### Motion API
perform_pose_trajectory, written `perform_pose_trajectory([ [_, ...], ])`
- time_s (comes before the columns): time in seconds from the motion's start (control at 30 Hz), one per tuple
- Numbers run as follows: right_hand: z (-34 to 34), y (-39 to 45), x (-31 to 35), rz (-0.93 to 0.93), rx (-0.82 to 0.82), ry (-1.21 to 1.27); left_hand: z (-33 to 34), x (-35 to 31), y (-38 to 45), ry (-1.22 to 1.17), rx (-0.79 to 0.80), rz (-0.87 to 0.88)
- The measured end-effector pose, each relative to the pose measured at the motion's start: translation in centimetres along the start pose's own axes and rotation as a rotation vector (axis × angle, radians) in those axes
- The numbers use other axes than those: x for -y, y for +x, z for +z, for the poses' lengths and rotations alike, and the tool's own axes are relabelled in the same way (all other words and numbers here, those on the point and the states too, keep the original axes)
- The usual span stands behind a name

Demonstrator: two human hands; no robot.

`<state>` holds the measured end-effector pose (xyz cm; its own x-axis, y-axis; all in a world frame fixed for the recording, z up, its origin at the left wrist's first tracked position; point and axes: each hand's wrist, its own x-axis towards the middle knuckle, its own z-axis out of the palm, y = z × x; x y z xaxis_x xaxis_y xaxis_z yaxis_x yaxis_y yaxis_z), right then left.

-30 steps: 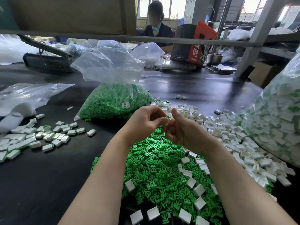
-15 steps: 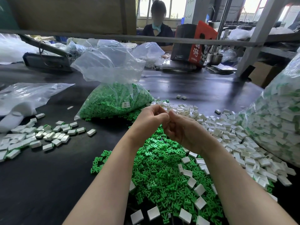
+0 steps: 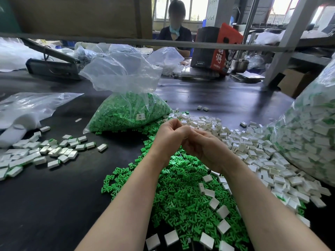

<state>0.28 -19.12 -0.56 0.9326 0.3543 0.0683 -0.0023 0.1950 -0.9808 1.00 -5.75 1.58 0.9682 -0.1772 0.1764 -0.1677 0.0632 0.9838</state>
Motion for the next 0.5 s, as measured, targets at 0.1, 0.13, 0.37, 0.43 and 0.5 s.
perform_pose_trajectory([
  [0.1,0.0,-0.1,-0.1,-0.012,-0.005,-0.016,0.0,0.0,-0.1,-0.039,0.021,0.006],
  [0.13,-0.1,-0.2,-0.1,-0.014,-0.002,-0.022,0.0,0.0,-0.1,-0.043,0.031,0.007],
  [0.37,0.3,-0.3,-0.1,-0.008,-0.056,-0.099,-0.5,0.2,-0.1,-0.039,0.062,-0.006],
  [0.43,0.6,-0.1,-0.1,-0.007,-0.083,-0.098,-0.8,0.0,0.0,-0.051,0.060,-0.016],
  [0.5,0.7,0.1,0.1,0.003,-0.081,-0.079,-1.2,0.1,0.1,-0.075,0.082,-0.027],
])
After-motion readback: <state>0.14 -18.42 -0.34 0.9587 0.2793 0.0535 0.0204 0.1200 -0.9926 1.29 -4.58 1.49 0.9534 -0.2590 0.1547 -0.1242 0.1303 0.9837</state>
